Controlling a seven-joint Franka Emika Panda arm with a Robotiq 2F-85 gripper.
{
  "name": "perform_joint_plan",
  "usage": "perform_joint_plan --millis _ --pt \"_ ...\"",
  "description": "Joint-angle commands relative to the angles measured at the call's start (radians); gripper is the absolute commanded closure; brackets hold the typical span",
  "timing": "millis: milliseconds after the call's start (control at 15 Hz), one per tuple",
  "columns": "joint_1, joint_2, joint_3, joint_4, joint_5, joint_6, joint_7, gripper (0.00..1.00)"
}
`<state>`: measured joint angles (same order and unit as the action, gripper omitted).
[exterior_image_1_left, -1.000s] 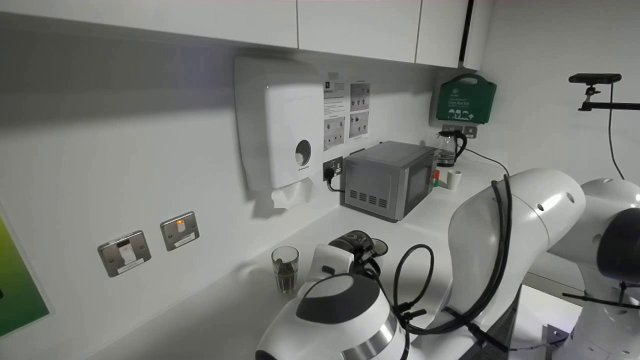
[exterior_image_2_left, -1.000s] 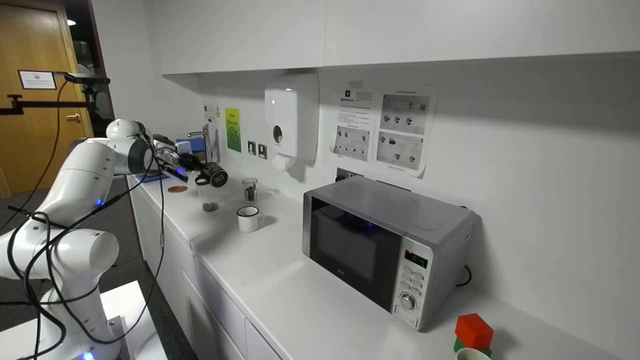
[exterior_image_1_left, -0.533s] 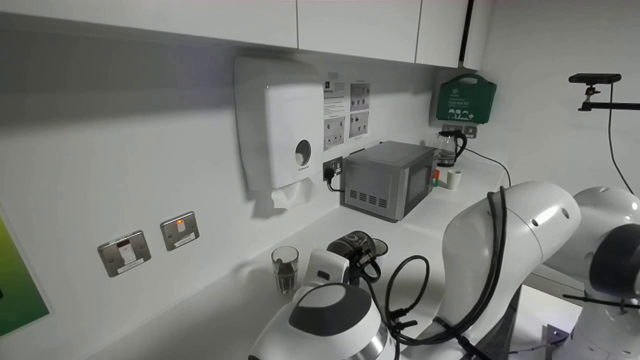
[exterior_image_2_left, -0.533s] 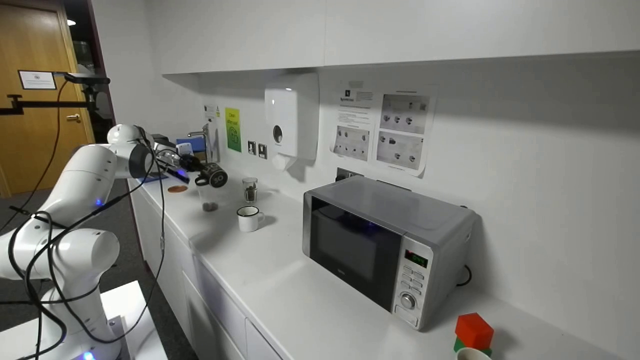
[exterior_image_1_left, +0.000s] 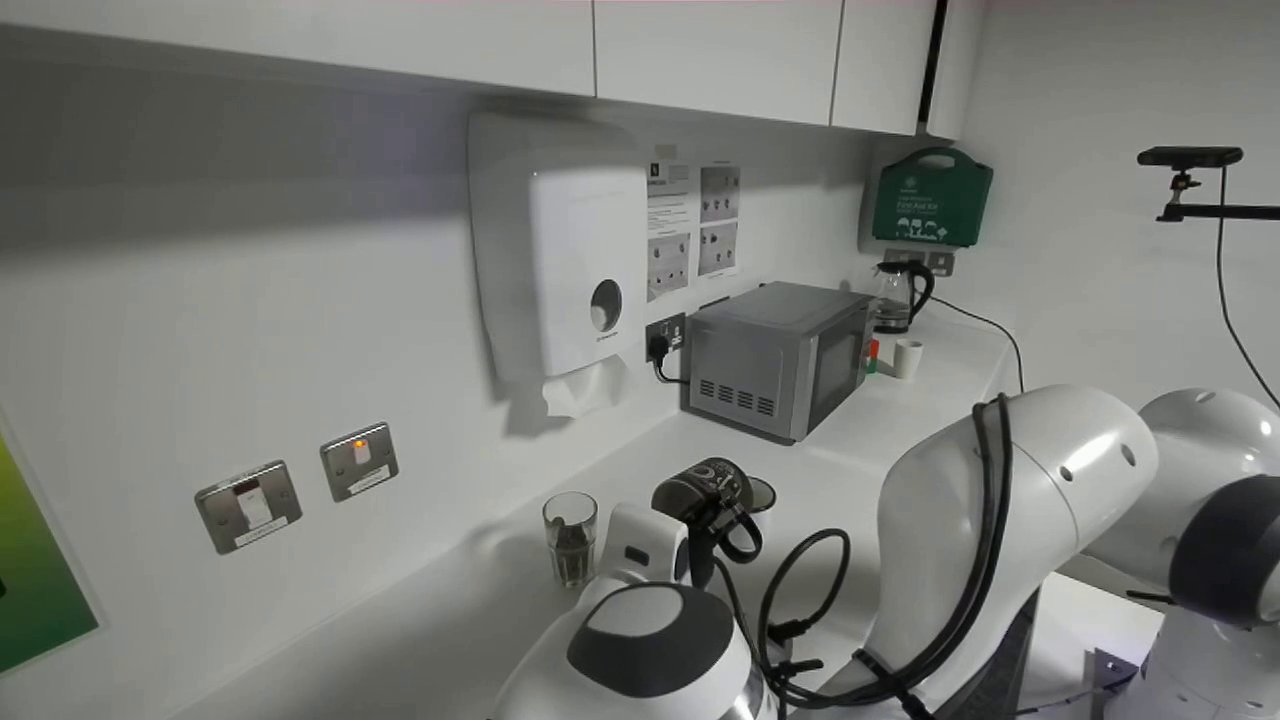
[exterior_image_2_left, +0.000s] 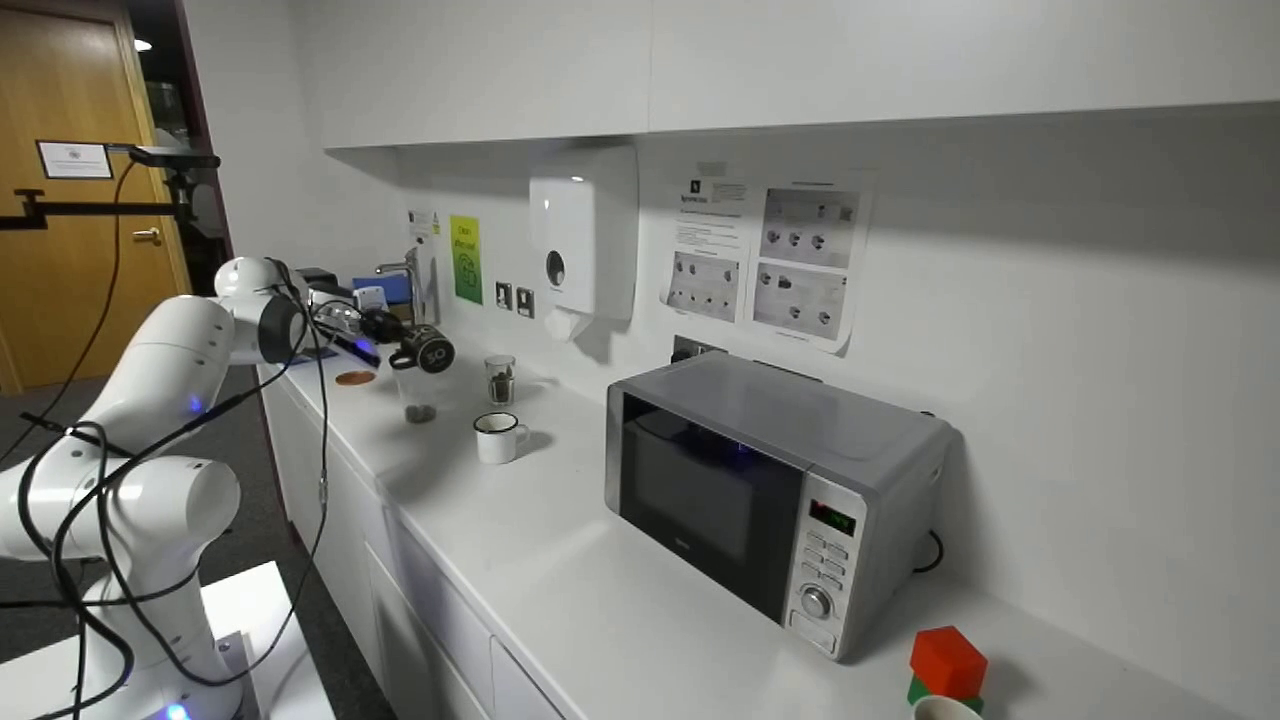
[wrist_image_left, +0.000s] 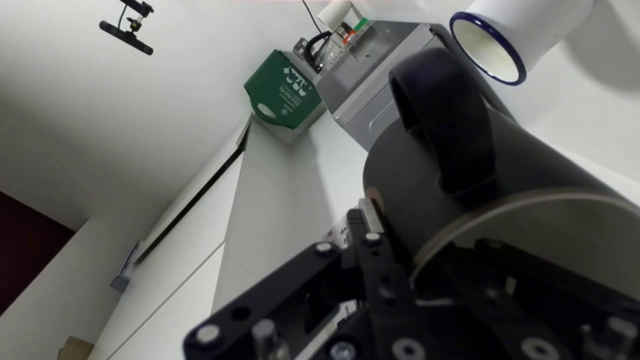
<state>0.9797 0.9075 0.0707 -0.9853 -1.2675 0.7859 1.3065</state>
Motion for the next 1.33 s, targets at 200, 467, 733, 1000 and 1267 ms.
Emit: perform_joint_plan --millis 200,467,733,1000,1267 --pt "0.041 0.067 -0.060 0.105 -0.077 -0.059 -0.126 0.98" --pt "0.054 0.098 -0.081 0.145 -0.091 -0.073 -0.159 0.98" --pt "0.066 0.127 -0.097 0.182 -0.101 -0.092 -0.191 0.98" --pt "0.079 0.148 -0.115 0.212 -0.106 -0.093 -0.218 0.98" --pt "0.092 0.176 -0.145 0.241 -0.121 -0.109 -0.235 0.98"
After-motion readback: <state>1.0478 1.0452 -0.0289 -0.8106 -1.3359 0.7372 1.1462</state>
